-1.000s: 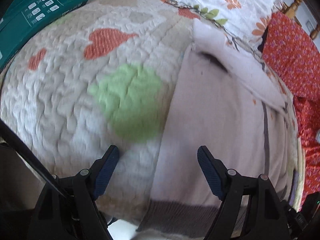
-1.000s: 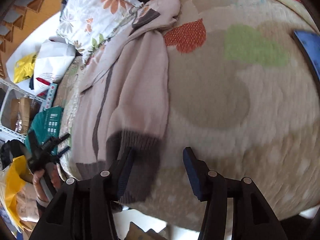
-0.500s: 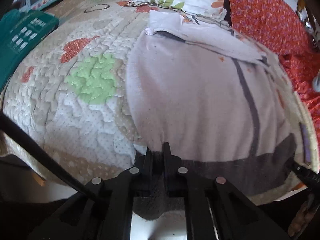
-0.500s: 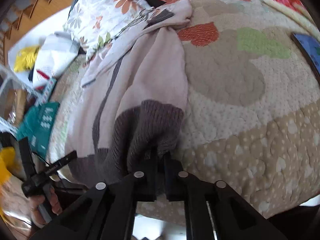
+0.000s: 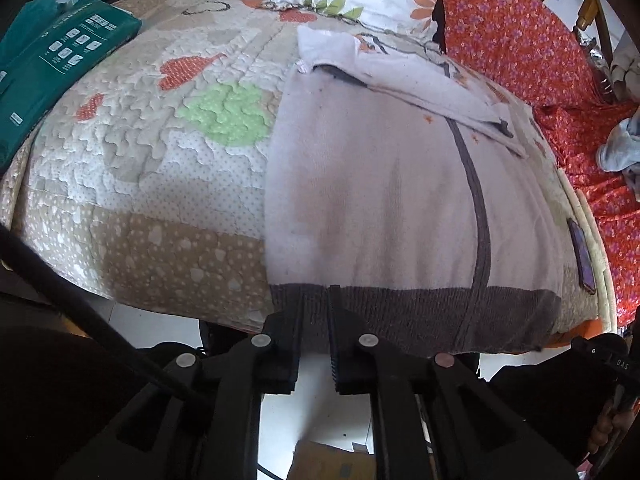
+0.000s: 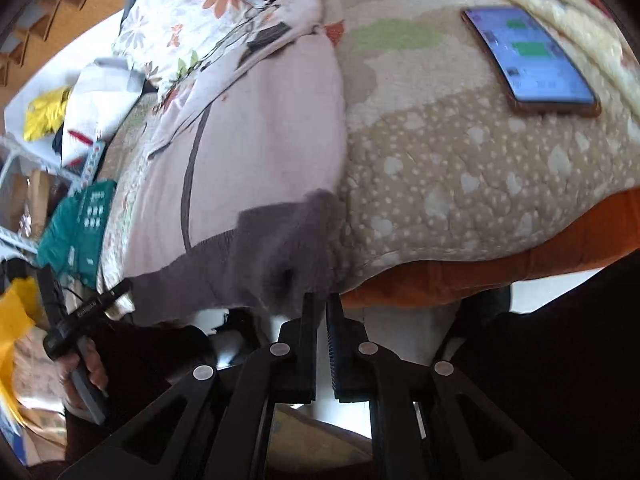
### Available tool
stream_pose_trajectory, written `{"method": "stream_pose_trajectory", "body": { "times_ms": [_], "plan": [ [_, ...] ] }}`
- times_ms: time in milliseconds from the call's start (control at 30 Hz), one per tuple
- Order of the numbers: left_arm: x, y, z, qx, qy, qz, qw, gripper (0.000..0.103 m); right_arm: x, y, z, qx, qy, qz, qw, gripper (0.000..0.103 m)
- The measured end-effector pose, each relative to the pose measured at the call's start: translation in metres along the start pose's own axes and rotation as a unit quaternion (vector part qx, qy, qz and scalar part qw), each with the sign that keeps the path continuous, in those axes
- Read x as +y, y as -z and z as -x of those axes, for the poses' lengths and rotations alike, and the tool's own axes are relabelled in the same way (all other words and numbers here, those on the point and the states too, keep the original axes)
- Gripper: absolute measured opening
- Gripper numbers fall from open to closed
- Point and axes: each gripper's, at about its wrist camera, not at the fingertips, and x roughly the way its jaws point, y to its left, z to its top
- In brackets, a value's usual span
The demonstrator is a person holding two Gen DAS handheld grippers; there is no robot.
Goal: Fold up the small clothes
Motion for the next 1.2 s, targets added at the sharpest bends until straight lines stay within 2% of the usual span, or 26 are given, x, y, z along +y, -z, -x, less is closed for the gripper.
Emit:
{"method": "stream_pose_trajectory", "body": {
  "times_ms": [33,133,233,267,333,400,467,600,700,767,833,867,900,933,967,1000,1033,1067,1133,1167,1200],
  "plan": [
    [0.004,-0.001,0.004,-0.006,-0.002,0.004,1.0000,0.014,0.002,0.000,0.004,-0.002,0.008,0.009,1.000,0.008],
    [0.015,-0.012,0.010,-0.019,-0.003,0.021,0.9996,0.027,0.005,-0.010,0.019,-0.023,0.015,0.017,0.999,0.019],
    [0.015,-0.039,0.011,-0.034,-0.007,0.028,0.9990,0.029,0.018,-0.035,0.025,-0.048,0.022,0.037,0.998,0.023],
    [0.012,-0.050,0.011,-0.039,-0.007,0.029,0.9988,0.031,0.026,-0.049,0.025,-0.056,0.022,0.046,0.997,0.023],
    [0.006,-0.075,0.010,-0.053,-0.001,0.033,0.9980,0.047,0.041,-0.074,0.023,-0.072,0.013,0.061,0.995,0.024],
    [-0.001,-0.107,0.004,-0.067,0.002,0.045,0.9967,0.055,0.057,-0.108,0.018,-0.094,0.004,0.078,0.992,0.024],
    [-0.009,-0.144,-0.009,-0.078,0.005,0.058,0.9952,0.055,0.071,-0.142,0.009,-0.110,-0.007,0.083,0.990,0.024],
    [-0.019,-0.218,-0.063,-0.081,-0.003,0.086,0.9931,0.055,0.091,-0.229,-0.037,-0.119,-0.031,0.074,0.990,0.024],
    [-0.014,-0.247,-0.110,-0.069,-0.024,0.096,0.9927,0.055,0.107,-0.276,-0.083,-0.112,-0.026,0.080,0.990,0.023],
    [-0.007,-0.259,-0.140,-0.044,-0.047,0.091,0.9937,0.055,0.107,-0.307,-0.121,-0.095,-0.025,0.070,0.993,0.023],
    [0.000,-0.262,-0.163,-0.008,-0.075,0.091,0.9930,0.055,0.098,-0.331,-0.164,-0.051,-0.031,0.048,0.997,0.023],
    [0.005,-0.262,-0.173,0.011,-0.083,0.089,0.9925,0.055,0.090,-0.339,-0.183,-0.027,-0.019,0.038,0.999,0.023],
    [0.006,-0.263,-0.172,0.002,-0.083,0.086,0.9928,0.056,0.083,-0.344,-0.191,-0.024,-0.005,0.038,0.999,0.014],
    [0.003,-0.264,-0.170,0.001,-0.099,0.073,0.9924,0.056,0.078,-0.349,-0.190,-0.040,0.004,0.039,0.998,0.011],
    [-0.002,-0.265,-0.166,-0.004,-0.120,0.052,0.9914,0.056,0.074,-0.355,-0.184,-0.064,0.042,0.037,0.996,0.010],
    [-0.005,-0.263,-0.163,-0.010,-0.139,0.036,0.9896,0.056,0.071,-0.361,-0.175,-0.097,0.123,0.038,0.987,0.011],
    [-0.008,-0.262,-0.160,-0.014,-0.151,0.026,0.9881,0.056,0.068,-0.366,-0.169,-0.120,0.211,0.042,0.969,0.020],
    [-0.010,-0.260,-0.155,-0.019,-0.154,0.017,0.9878,0.056,0.064,-0.368,-0.162,-0.132,0.255,0.040,0.957,0.026],
    [-0.010,-0.255,-0.141,-0.034,-0.147,0.010,0.9885,0.056,0.053,-0.362,-0.143,-0.139,0.190,0.027,0.972,0.026],
    [-0.011,-0.252,-0.133,-0.044,-0.146,0.006,0.9883,0.056,0.053,-0.356,-0.137,-0.138,0.173,0.032,0.975,0.029],
    [-0.012,-0.248,-0.122,-0.059,-0.143,0.000,0.9880,0.056,0.058,-0.345,-0.130,-0.139,0.174,0.050,0.974,0.031]
  ]
}}
